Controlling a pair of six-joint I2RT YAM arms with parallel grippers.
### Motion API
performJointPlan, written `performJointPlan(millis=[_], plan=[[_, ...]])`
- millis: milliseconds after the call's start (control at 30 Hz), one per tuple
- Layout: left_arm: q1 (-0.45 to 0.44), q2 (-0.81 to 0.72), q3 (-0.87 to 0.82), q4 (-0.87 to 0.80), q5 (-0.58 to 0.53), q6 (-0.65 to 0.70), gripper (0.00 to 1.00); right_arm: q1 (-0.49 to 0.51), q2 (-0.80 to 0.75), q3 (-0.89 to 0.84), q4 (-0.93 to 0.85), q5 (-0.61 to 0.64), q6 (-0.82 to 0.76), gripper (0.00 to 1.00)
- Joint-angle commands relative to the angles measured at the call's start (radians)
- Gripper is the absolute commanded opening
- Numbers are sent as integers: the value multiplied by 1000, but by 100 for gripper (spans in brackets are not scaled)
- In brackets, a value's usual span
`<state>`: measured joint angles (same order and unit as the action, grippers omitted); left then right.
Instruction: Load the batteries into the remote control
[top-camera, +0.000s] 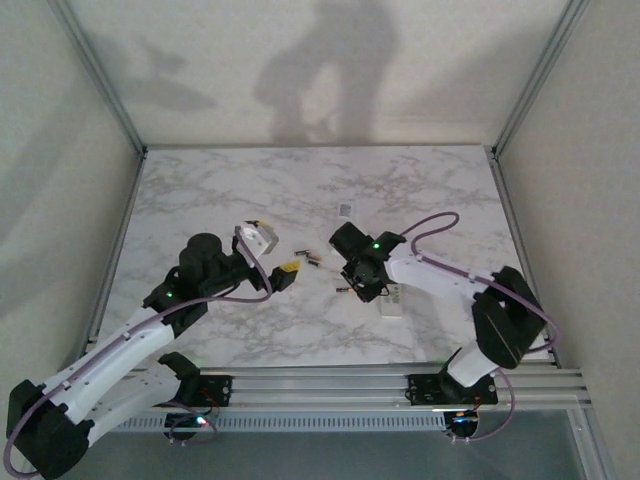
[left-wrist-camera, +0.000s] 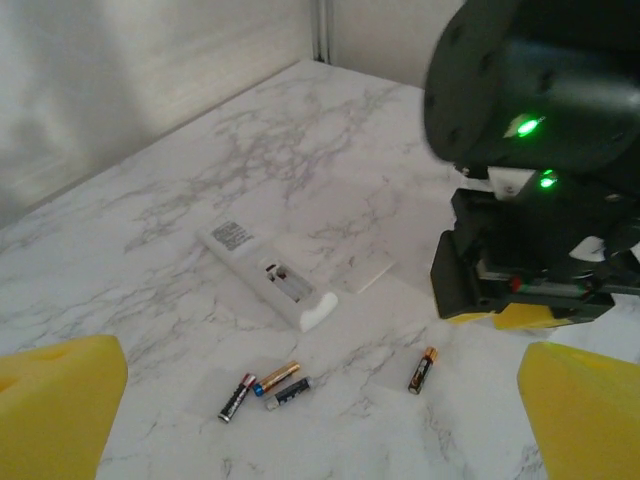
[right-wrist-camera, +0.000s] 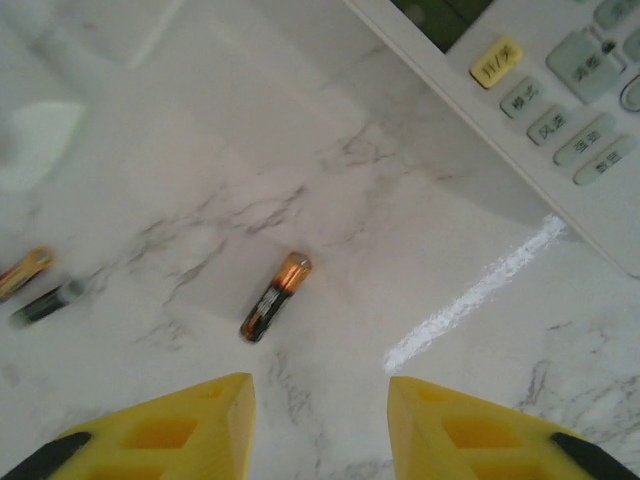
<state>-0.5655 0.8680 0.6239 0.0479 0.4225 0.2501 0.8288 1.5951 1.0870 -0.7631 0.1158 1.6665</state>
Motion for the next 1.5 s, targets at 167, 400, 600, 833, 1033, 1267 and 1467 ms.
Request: performJointPlan(millis=[167, 400, 600, 833, 1033, 1267, 1467], plan=[[-22, -1, 7, -23, -17, 63, 99, -23, 139, 24, 79, -38, 109, 38], [-22, 5, 10, -26, -11, 63, 99, -38, 173, 24, 102, -33, 108, 39], [-21, 14, 14, -28, -14, 61, 99, -48, 212, 30, 130, -83, 121, 33], [-22, 21, 11, -27, -23, 60, 99, -56, 222, 23, 109, -56, 99, 17], [-20, 32, 16, -27, -26, 51, 99, -64, 151, 23, 135, -1, -55, 7], [-16, 25, 7, -13, -24, 49, 99, -77, 52, 170, 148, 248, -614, 9], [-15, 31, 14, -26, -32, 49, 99, -176, 182, 384, 131, 186, -928, 5]])
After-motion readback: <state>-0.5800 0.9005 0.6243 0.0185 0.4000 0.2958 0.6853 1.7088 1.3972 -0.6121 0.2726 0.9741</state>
